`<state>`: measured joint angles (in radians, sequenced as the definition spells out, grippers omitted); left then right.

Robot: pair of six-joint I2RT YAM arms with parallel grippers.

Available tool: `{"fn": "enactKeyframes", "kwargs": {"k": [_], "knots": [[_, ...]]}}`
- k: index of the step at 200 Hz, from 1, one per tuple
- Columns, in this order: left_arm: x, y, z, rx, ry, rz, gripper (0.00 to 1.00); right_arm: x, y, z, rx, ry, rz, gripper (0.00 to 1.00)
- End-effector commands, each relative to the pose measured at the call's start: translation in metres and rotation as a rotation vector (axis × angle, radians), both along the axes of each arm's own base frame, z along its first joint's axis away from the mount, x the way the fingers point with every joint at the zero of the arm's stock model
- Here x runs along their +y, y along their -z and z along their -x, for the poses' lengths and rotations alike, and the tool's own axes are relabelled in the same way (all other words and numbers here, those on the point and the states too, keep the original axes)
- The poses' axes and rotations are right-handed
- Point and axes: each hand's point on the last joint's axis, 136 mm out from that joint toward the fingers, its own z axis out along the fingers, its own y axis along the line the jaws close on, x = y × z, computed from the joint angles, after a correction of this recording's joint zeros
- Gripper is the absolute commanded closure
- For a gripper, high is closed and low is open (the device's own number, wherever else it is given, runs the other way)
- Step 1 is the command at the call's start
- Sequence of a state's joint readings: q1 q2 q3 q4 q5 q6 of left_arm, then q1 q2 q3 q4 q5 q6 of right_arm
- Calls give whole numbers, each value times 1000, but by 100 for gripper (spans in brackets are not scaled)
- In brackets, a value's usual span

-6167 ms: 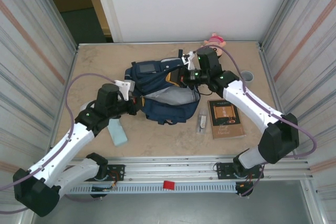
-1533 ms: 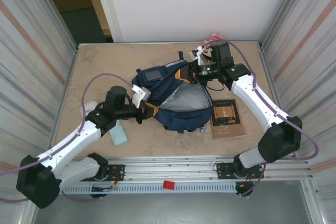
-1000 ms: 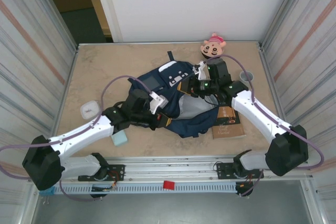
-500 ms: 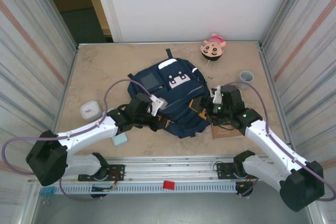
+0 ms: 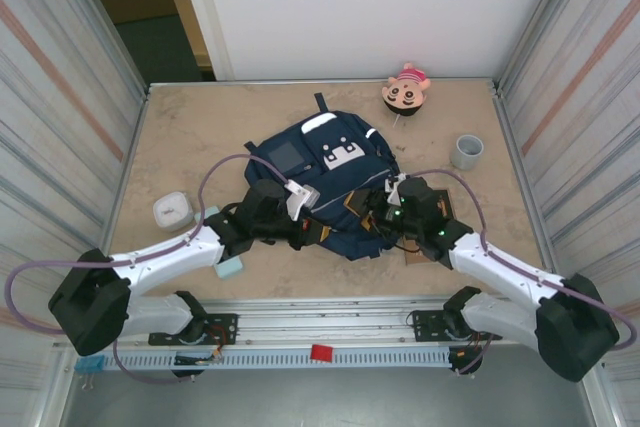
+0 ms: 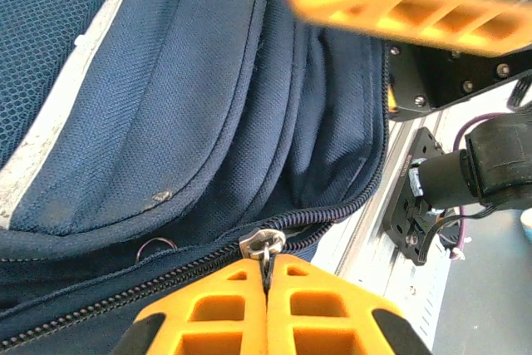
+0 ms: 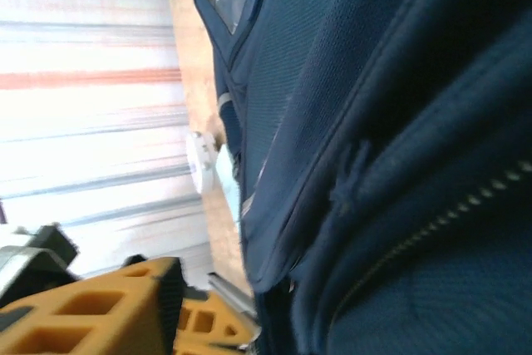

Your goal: Pack the student bag

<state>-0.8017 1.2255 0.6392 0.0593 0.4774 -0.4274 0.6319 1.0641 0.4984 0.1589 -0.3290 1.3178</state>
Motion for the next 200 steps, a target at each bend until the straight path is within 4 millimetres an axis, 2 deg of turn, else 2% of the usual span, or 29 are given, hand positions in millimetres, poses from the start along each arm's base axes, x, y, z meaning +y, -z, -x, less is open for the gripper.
{"fn": "enactKeyframes", "kwargs": {"k": [1, 18, 32, 57, 81, 103, 123, 147, 165, 182, 200], "knots": [[-8, -30, 3, -80, 34, 74, 100, 10, -27, -20, -68, 31, -41, 70], [9, -10, -5, -76, -40, -58, 100, 8, -41, -25, -99, -26, -9, 89], [30, 10, -13, -76, -105, -193, 100, 2, -63, -28, -154, -82, 20, 100], [61, 35, -22, -49, -187, -296, 100, -10, -109, -32, -222, -189, 20, 100], [74, 35, -37, -64, -244, -275, 100, -3, -144, -32, -261, -309, -20, 100], [82, 25, -52, -96, -270, -262, 100, 0, -161, -36, -283, -351, -24, 100], [99, 18, -66, -140, -313, -280, 100, -6, -166, -40, -287, -345, 3, 100], [114, 13, -72, -157, -321, -283, 100, -20, -157, -44, -270, -296, 49, 100], [103, 3, -62, -157, -229, -222, 100, -21, -150, -47, -265, -258, 55, 100], [72, -13, -41, -145, -91, -90, 100, -7, -141, -47, -262, -248, 42, 100], [33, -26, -16, -189, 54, -54, 100, 8, -132, -50, -276, -252, 48, 100]]}}
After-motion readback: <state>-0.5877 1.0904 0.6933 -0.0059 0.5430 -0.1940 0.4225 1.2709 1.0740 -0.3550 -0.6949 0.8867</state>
